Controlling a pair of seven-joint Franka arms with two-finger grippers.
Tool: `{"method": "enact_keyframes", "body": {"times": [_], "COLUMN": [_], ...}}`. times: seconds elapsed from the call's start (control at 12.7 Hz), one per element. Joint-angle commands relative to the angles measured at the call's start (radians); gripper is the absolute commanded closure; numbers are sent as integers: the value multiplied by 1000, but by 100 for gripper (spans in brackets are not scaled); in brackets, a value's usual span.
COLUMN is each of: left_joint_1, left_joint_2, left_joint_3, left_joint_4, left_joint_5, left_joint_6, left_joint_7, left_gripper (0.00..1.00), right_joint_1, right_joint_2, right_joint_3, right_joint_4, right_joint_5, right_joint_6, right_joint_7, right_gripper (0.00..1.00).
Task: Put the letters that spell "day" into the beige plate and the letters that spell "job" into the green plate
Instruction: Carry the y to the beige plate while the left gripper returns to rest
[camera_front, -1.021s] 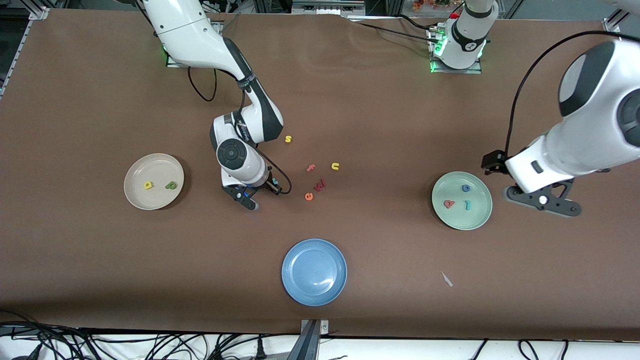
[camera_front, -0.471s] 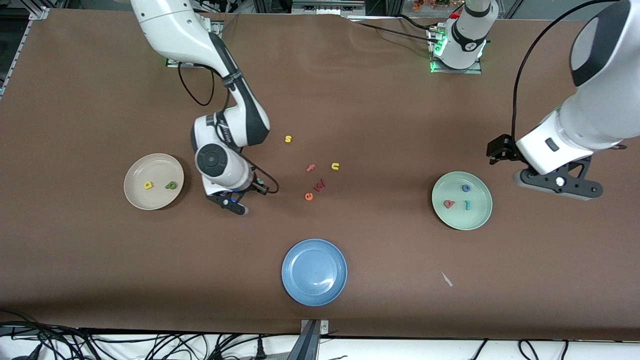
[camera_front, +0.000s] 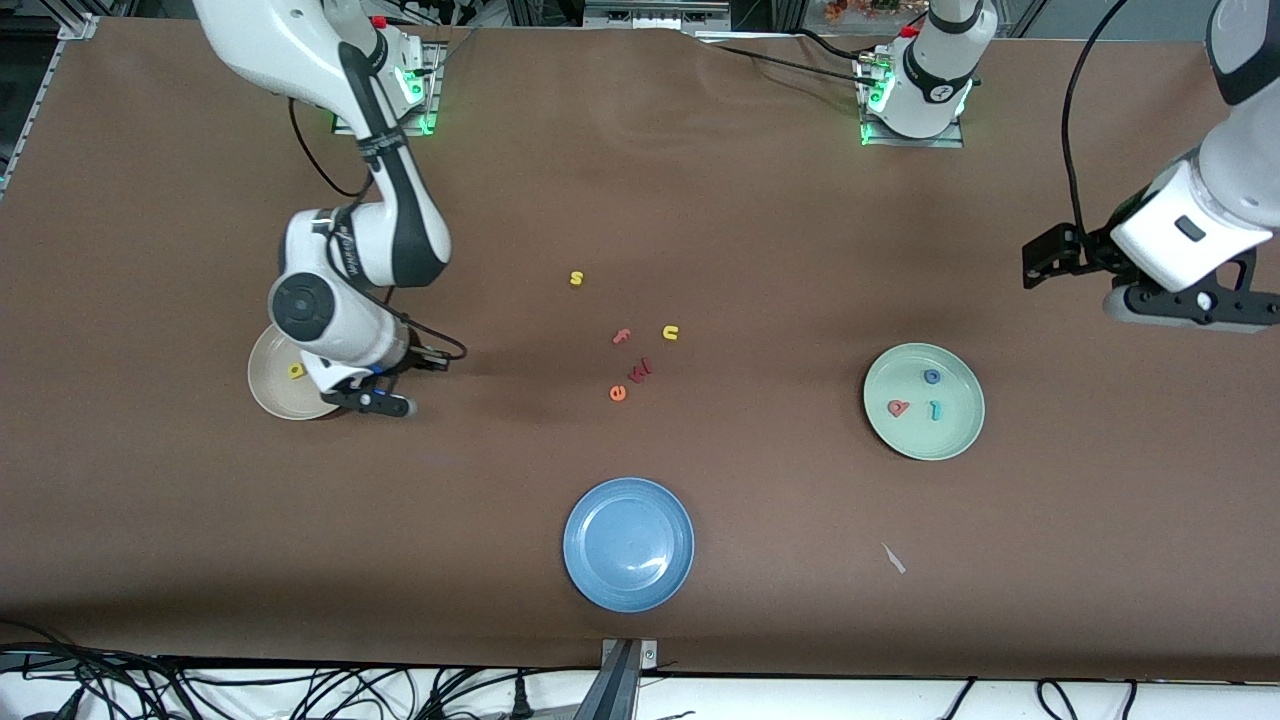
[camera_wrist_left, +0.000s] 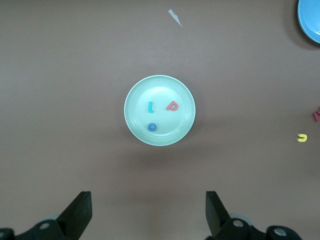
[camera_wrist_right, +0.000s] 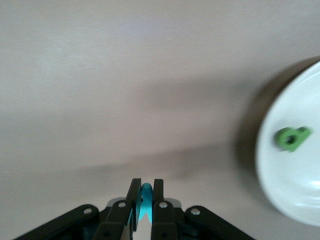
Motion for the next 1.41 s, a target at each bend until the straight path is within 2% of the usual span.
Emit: {"method": "enact_keyframes", "body": {"times": [0.0, 0.16, 0.39, 0.55, 0.63, 0.71, 0.86, 1.1, 1.34], "left_joint_1": [-22, -14, -3, -5, -5, -5, -6, -6, -10], "left_joint_2": [-102, -100, -91, -91, -91, -90, -88, -83, -82], "left_joint_3": [21, 20, 20, 14, 15, 15, 14, 14, 14], "left_joint_4": [-128, -124, -108, -108, -108, -108, -104, -90, -90], "left_joint_5": [-23, -24, -24, -23, -23, -18, -10, -10, -10], "left_joint_6": [68, 63, 51, 28, 26, 26, 26, 26, 26], "left_joint_7": [-11, -10, -10, -10, -8, -4, -1, 2, -4], "left_gripper": [0, 0, 0, 0, 0, 0, 0, 0, 0], "right_joint_1": [6, 6, 3, -2, -3, -5, -8, -16, -17], "right_joint_2": [-116, -143, -130, -105, -95, -88, -88, -76, -82], "right_joint_3": [-41, -99, -202, -208, -208, -208, -208, -208, -210], "right_joint_4": [-189, -234, -235, -228, -220, -208, -150, -16, 39], "right_joint_5": [-29, -29, -26, -26, -23, -15, -14, -12, -12], "right_joint_6": [121, 150, 155, 164, 164, 156, 97, -105, -224], "right_joint_7": [-158, -305, -526, -549, -539, -527, -520, -420, -363], "right_gripper": [100, 100, 100, 100, 67, 1, 0, 0, 0]}}
